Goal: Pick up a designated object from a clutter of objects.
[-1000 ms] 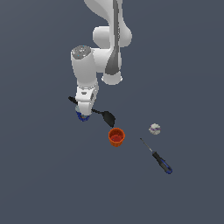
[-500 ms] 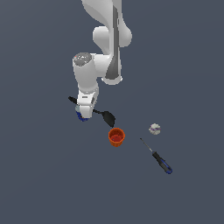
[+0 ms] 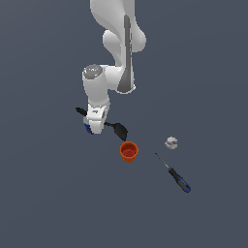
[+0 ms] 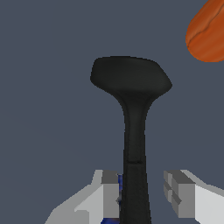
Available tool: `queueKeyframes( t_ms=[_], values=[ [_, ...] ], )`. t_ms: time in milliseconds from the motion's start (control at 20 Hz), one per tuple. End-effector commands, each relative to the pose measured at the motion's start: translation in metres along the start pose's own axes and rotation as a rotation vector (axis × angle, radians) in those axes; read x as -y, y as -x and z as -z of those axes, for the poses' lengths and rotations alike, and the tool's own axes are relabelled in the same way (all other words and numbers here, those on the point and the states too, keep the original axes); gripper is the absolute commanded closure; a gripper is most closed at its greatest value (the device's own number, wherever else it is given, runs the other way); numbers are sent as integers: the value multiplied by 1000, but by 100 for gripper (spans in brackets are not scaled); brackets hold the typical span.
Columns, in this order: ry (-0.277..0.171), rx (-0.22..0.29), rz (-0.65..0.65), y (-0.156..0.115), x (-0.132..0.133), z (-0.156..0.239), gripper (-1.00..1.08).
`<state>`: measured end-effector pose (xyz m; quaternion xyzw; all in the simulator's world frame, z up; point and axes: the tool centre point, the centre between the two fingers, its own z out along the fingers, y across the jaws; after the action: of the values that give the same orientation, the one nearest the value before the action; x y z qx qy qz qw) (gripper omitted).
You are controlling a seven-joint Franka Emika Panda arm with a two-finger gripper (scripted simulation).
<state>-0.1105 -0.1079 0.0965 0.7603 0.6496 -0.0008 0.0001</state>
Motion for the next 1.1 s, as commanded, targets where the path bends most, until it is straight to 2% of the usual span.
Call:
queueKeyframes(
  t_ms=[0, 600, 1050],
  values=[
    [1, 0, 0, 0, 0, -1, 108],
    [1, 0, 0, -1, -2, 3, 108],
    [0, 2, -1, -9, -17, 34, 108]
  ],
)
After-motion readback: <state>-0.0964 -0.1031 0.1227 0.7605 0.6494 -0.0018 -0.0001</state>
